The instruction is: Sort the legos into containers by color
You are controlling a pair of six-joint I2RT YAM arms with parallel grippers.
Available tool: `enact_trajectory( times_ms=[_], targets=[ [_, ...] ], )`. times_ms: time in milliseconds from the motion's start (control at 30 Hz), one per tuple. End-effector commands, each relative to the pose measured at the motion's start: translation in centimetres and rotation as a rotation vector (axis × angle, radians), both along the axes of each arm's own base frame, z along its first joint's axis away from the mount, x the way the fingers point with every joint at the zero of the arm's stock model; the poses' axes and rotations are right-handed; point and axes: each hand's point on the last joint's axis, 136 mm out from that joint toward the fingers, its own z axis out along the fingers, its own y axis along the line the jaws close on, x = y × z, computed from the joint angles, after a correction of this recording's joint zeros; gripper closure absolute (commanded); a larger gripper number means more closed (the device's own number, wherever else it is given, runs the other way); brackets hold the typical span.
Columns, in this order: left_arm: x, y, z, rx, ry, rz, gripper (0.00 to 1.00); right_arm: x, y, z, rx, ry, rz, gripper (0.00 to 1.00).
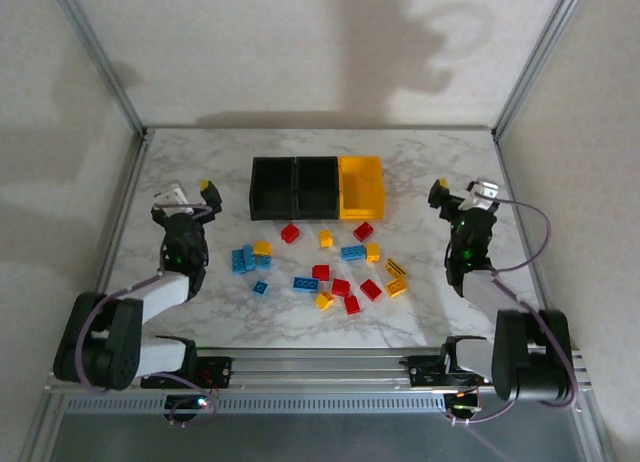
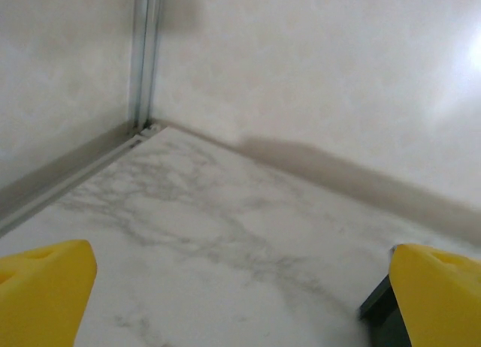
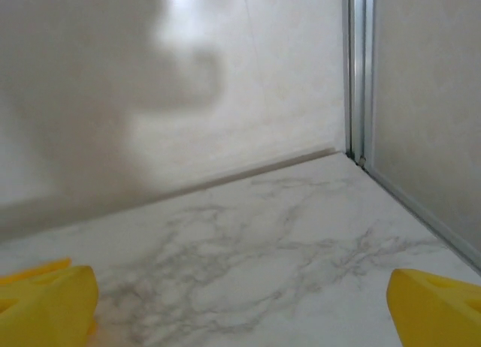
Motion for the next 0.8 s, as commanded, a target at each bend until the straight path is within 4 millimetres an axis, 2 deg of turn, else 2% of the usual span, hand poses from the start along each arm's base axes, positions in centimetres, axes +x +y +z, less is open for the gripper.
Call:
enact_trajectory(
  times_ms=[0,67,167,233,300,400,467,567,667,767],
  targets=[
    [-0.4,1.6,1.6,-0.372,-0.057,0.106,0.00,-1.6,-3.1,0.3,0.388,0.075,-0.199,0.01],
    [0.9,0.2,2.3,-0.438,-0.015,-0.018,0.00,-0.9,-1.6,1.8,0.395,0.087,-0.074,0.02],
    [1.9,-2.5,2.5,-0.489,0.086,-0.146,0.00,-0.5,0.1,2.7,0.411,0.156,0.015,0.03],
    [1.9,-4.1,2.2,-0.510,0.182,-0.213,0.00,-0.1,1.5,2.8,0.394,0.264,0.085,0.14],
    [1.4,-6.1,2.1,-0.532,0.243,-0.295,0.05,-0.1,3.1,2.3,0.394,0.371,0.155,0.30],
    [-0.2,-9.2,1.9,-0.536,0.329,-0.417,0.14,-1.1,5.0,0.8,0.373,0.509,0.202,0.44],
    [-1.6,-10.7,1.4,-0.524,0.387,-0.459,0.22,-2.0,6.5,-0.2,0.359,0.585,0.235,0.45],
    [-4.2,-13.0,-0.3,-0.546,0.472,-0.532,0.31,-3.4,9.8,-2.0,0.306,0.689,0.319,0.45],
    [-6.9,-15.3,-2.5,-0.594,0.547,-0.603,0.33,-4.8,13.4,-3.5,0.252,0.765,0.396,0.44],
    [-9.2,-16.0,-4.4,-0.600,0.611,-0.608,0.32,-5.9,16.8,-4.7,0.217,0.808,0.456,0.42]
  ],
)
